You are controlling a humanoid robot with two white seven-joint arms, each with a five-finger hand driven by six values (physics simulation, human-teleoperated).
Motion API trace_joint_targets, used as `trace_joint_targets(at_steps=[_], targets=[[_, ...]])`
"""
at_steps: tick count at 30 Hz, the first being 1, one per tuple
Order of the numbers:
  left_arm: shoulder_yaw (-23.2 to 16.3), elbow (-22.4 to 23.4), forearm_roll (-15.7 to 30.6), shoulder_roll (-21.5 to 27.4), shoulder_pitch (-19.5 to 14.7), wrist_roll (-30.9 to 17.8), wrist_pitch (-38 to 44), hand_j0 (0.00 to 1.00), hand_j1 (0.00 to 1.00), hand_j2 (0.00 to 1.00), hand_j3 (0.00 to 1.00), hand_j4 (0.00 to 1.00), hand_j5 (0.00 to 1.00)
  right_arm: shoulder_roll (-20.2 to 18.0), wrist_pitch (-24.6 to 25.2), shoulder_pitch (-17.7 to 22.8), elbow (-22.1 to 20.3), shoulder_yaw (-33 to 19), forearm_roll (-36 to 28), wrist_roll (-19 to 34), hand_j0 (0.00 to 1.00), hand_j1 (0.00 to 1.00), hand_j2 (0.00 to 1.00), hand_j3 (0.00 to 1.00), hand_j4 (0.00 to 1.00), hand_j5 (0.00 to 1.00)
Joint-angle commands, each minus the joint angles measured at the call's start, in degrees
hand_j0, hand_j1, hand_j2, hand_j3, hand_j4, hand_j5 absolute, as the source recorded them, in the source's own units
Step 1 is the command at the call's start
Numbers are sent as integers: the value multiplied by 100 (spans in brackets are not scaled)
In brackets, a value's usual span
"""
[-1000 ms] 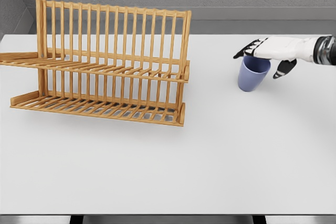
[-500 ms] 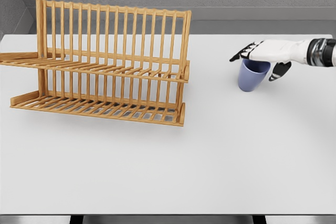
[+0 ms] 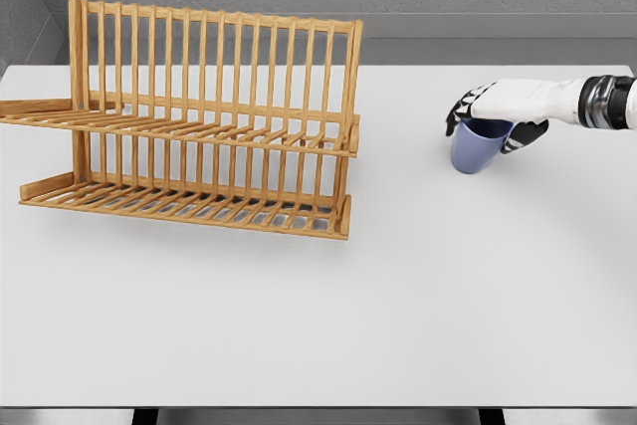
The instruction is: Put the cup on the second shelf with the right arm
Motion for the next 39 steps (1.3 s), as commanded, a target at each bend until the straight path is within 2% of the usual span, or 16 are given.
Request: trace_joint_targets(at_steps=[1, 9, 16, 20, 21, 31, 33, 36, 39], targets=[[1, -1, 2, 0, 0, -1, 0, 100, 100, 100, 100, 100, 100, -5, 1, -9, -20, -3, -10, 13, 62, 62, 62, 62, 62, 62], [1, -1, 2, 0, 0, -1, 0, 100, 100, 100, 100, 100, 100, -84, -52, -97, -72, -55, -2, 13, 60, 60, 60, 60, 60, 60], [1, -1, 2, 0, 0, -1, 0, 100, 100, 100, 100, 100, 100, -154, -52, -220, -318, -108, -2, 13, 60, 60, 60, 60, 60, 60], [1, -1, 2, 0, 0, -1, 0, 100, 100, 100, 100, 100, 100, -304, -54, -211, -485, -336, -10, 13, 60, 60, 60, 60, 60, 60], [1, -1, 2, 0, 0, -1, 0, 100, 100, 100, 100, 100, 100, -304, -54, -176, -494, -530, -10, 13, 60, 60, 60, 60, 60, 60], [1, -1, 2, 0, 0, -1, 0, 100, 100, 100, 100, 100, 100, -471, -54, -193, -1048, -1004, -10, 13, 60, 60, 60, 60, 60, 60], [1, -1, 2, 0, 0, -1, 0, 100, 100, 100, 100, 100, 100, -506, -54, -158, -1197, -1321, -10, 13, 60, 60, 60, 60, 60, 60], [1, -1, 2, 0, 0, -1, 0, 100, 100, 100, 100, 100, 100, -515, -54, -158, -1241, -1408, -2, 13, 60, 60, 60, 60, 60, 60], [1, -1, 2, 0, 0, -1, 0, 100, 100, 100, 100, 100, 100, -717, -54, -141, -1575, -1567, -10, 13, 61, 61, 61, 61, 61, 61]])
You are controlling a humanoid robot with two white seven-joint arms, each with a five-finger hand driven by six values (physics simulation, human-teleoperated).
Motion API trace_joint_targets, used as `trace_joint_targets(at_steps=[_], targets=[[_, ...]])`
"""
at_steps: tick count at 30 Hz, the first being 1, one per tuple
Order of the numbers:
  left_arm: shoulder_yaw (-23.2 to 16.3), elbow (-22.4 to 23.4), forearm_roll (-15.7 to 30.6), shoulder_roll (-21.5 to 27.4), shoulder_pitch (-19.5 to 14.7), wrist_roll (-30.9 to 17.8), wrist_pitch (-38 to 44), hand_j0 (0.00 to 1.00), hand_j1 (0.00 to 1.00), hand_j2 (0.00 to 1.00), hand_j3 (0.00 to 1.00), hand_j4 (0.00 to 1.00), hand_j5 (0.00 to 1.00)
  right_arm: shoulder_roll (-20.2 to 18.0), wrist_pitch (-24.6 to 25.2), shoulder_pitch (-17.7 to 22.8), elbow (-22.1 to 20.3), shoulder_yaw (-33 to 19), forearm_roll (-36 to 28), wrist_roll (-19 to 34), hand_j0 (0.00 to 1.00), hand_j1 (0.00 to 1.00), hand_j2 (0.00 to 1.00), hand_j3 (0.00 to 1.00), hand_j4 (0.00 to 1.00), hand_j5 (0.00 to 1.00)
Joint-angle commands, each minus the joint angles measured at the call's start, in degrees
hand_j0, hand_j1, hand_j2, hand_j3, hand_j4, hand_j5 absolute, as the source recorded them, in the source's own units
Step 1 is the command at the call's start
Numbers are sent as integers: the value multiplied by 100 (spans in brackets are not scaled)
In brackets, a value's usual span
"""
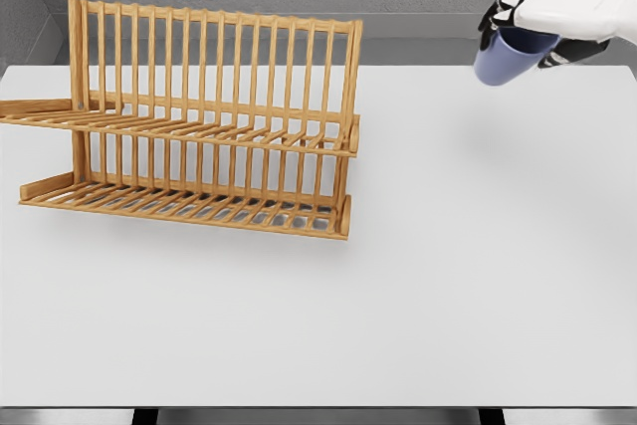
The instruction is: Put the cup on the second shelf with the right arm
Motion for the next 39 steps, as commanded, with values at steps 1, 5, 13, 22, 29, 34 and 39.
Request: trace_joint_targets(at_steps=[1, 5, 13, 22, 29, 34, 39], targets=[[1, -1, 2, 0, 0, -1, 0, 100, 100, 100, 100, 100, 100, -184, 20, 0, -257, -169, -29, -6, 61, 61, 61, 61, 61, 61], [1, -1, 2, 0, 0, -1, 0, 100, 100, 100, 100, 100, 100, -325, 20, 88, -784, -231, -38, -6, 61, 61, 61, 61, 61, 61], [1, -1, 2, 0, 0, -1, 0, 100, 100, 100, 100, 100, 100, -263, 22, 264, -1444, -205, -38, -6, 60, 60, 60, 60, 60, 60], [1, -1, 2, 0, 0, -1, 0, 100, 100, 100, 100, 100, 100, -246, 40, 255, -1787, -222, -38, -6, 60, 60, 60, 60, 60, 60], [1, -1, 2, 0, 0, -1, 0, 100, 100, 100, 100, 100, 100, -8, 66, 246, -2015, -213, -38, -6, 60, 60, 60, 60, 60, 60], [1, -1, 2, 0, 0, -1, 0, 100, 100, 100, 100, 100, 100, 185, 84, 237, -2191, -213, -38, -6, 60, 60, 60, 60, 60, 60], [1, -1, 2, 0, 0, -1, 0, 100, 100, 100, 100, 100, 100, 326, 84, 237, -2200, -178, -38, -6, 59, 59, 59, 59, 59, 59]])
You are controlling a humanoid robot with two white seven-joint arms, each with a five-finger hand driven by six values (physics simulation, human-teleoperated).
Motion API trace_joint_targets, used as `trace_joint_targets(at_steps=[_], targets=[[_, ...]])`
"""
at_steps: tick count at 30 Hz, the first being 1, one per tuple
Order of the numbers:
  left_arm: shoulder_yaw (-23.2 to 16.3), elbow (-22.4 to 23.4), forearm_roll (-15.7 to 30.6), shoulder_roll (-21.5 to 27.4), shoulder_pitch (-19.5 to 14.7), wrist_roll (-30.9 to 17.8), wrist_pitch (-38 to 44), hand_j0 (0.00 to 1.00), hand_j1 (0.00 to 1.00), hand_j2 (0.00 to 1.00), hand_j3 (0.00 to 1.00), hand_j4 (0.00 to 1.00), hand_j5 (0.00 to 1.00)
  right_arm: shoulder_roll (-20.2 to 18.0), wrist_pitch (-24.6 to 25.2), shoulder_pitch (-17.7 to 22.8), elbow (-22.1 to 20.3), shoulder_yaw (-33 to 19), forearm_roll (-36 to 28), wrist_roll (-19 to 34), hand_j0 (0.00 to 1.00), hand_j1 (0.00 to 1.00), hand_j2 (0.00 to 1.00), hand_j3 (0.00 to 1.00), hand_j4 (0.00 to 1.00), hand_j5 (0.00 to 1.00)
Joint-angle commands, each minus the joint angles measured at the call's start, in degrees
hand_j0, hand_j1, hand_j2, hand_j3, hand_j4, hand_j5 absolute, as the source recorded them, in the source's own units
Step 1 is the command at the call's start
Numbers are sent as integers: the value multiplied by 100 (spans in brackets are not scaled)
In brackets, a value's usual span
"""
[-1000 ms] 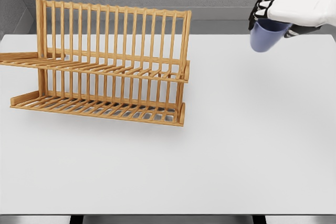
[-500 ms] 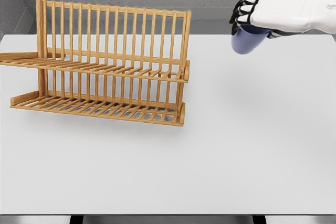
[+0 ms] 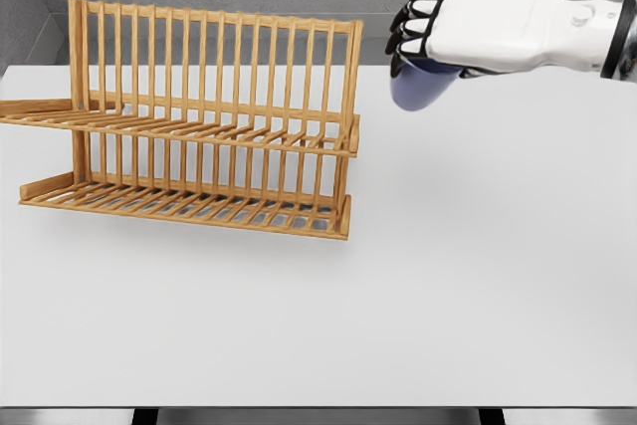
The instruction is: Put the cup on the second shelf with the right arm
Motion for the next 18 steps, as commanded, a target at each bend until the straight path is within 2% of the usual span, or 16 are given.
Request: trace_joint_targets(at_steps=[1, 11, 15, 18], targets=[[1, -1, 2, 0, 0, -1, 0, 100, 100, 100, 100, 100, 100, 75, 17, 0, -14, 20, -18, -5, 59, 59, 59, 59, 59, 59], [1, -1, 2, 0, 0, -1, 0, 100, 100, 100, 100, 100, 100, 409, 35, -18, -5, 46, -27, -5, 60, 60, 60, 60, 60, 60], [1, -1, 2, 0, 0, -1, 0, 100, 100, 100, 100, 100, 100, 672, 158, -53, -23, 64, -27, -5, 60, 60, 60, 60, 60, 60], [1, -1, 2, 0, 0, -1, 0, 100, 100, 100, 100, 100, 100, 708, 158, -53, -23, 90, -27, -5, 60, 60, 60, 60, 60, 60]])
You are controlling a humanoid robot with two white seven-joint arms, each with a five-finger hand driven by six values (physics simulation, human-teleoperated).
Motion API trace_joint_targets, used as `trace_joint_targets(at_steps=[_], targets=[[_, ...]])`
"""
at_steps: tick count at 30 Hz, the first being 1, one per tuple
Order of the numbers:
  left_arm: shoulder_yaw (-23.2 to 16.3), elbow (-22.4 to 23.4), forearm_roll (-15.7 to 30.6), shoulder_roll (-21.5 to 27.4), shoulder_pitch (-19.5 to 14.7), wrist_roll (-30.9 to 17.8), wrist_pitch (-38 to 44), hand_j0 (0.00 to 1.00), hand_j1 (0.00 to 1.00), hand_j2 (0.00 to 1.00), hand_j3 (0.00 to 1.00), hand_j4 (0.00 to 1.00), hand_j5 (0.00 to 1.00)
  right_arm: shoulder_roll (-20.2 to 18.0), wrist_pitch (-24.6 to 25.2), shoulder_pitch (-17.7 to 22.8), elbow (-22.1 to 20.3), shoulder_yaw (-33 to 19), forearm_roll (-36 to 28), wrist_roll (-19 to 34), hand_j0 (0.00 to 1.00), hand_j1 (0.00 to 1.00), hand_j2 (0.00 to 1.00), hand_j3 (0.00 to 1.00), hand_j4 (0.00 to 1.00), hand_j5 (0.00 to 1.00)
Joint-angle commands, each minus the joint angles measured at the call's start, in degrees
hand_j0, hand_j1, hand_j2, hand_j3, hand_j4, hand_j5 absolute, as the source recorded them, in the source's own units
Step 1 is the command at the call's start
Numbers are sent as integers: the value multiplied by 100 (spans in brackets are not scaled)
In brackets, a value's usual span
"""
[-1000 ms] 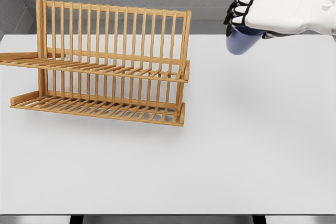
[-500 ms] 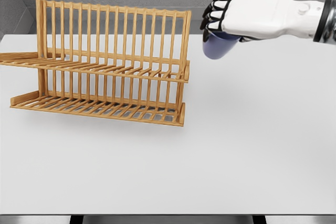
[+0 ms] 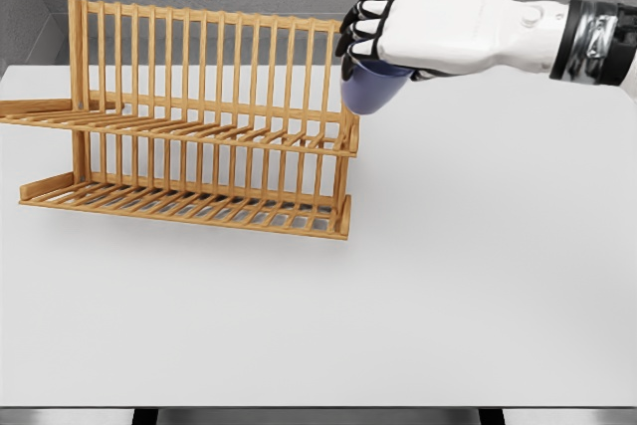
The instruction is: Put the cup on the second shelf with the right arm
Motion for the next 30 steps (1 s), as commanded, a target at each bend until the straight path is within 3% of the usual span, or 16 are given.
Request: trace_joint_targets(at_steps=[1, 11, 25, 28, 29, 30], targets=[[1, -1, 2, 0, 0, -1, 0, 100, 100, 100, 100, 100, 100, 112, 107, 0, -4, 99, -20, -5, 60, 60, 60, 60, 60, 60], [1, -1, 2, 0, 0, -1, 0, 100, 100, 100, 100, 100, 100, 666, 389, -378, -48, 574, -12, -5, 59, 59, 59, 59, 59, 59], [1, -1, 2, 0, 0, -1, 0, 100, 100, 100, 100, 100, 100, 666, 301, -325, -48, 1066, -12, -5, 66, 66, 66, 66, 66, 66], [1, -1, 2, 0, 0, -1, 0, 100, 100, 100, 100, 100, 100, 631, 336, -316, -48, 1119, -12, -5, 79, 79, 79, 79, 79, 79], [1, -1, 2, 0, 0, -1, 0, 100, 100, 100, 100, 100, 100, 639, 371, -316, -48, 1119, -20, -5, 97, 97, 97, 97, 97, 97], [1, -1, 2, 0, 0, -1, 0, 100, 100, 100, 100, 100, 100, 639, 362, -316, -48, 1119, -12, -5, 100, 100, 100, 100, 100, 100]])
